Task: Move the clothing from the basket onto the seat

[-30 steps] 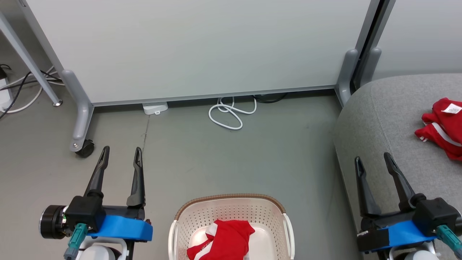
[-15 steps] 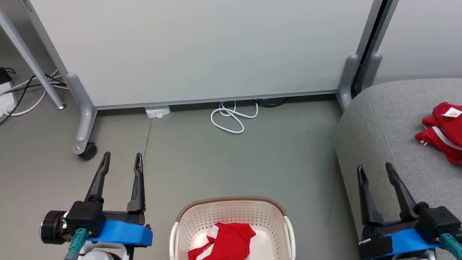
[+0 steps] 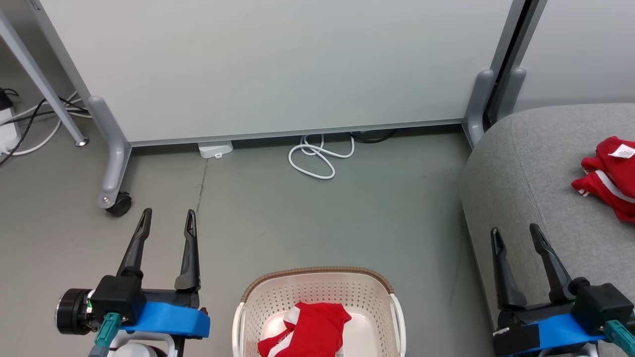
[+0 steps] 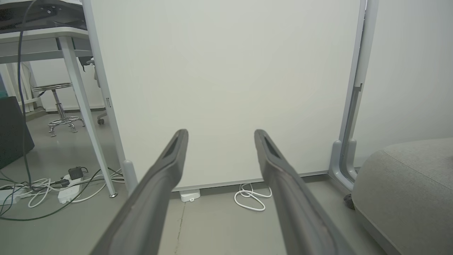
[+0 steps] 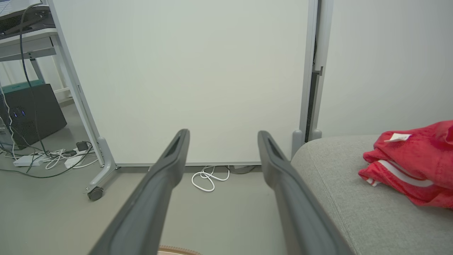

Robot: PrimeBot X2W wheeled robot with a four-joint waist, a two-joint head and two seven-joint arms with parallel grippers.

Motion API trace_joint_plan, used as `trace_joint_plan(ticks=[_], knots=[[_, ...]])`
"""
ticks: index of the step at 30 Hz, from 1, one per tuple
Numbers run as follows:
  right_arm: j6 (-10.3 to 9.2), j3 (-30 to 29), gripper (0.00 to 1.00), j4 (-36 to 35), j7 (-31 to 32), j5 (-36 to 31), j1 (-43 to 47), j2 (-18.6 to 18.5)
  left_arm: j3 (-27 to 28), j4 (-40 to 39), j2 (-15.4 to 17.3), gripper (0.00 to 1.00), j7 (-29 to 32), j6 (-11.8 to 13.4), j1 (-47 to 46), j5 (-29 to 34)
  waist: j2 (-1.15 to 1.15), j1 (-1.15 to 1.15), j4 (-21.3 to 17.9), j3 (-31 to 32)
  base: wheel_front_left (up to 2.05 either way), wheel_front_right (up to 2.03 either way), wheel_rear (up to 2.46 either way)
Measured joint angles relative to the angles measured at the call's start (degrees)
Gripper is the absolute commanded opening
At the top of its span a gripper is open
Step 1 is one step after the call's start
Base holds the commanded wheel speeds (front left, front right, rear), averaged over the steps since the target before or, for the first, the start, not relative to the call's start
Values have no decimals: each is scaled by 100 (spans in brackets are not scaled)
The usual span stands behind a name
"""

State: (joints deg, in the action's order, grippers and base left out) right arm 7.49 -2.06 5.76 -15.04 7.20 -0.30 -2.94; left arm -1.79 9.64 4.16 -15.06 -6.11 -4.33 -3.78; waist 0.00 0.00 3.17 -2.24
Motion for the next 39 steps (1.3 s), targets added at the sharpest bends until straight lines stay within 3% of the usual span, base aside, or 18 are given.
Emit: trace_joint_plan(ticks=[10, 16, 23, 39], knots=[[-1, 11, 100, 5, 0, 4, -13, 0, -131, 118, 33, 100, 0, -58, -169, 100, 0, 0, -14, -55, 0, 0, 0], [0, 113, 100, -32, 0, -19, -242, 2, -1024, 605, 357, 100, 0, -113, -758, 221, 0, 0, -44, -283, 0, 0, 0], [-1, 305, 100, -127, 0, -146, -802, 5, -2198, 1352, 702, 100, -1, -131, -1545, -146, 0, 0, -179, -756, 0, 0, 0], [-1, 559, 100, -443, 0, -357, -1952, 4, -4798, 3861, 1045, 100, -1, -132, -3336, -845, 0, 1, -605, -2446, 0, 0, 0]])
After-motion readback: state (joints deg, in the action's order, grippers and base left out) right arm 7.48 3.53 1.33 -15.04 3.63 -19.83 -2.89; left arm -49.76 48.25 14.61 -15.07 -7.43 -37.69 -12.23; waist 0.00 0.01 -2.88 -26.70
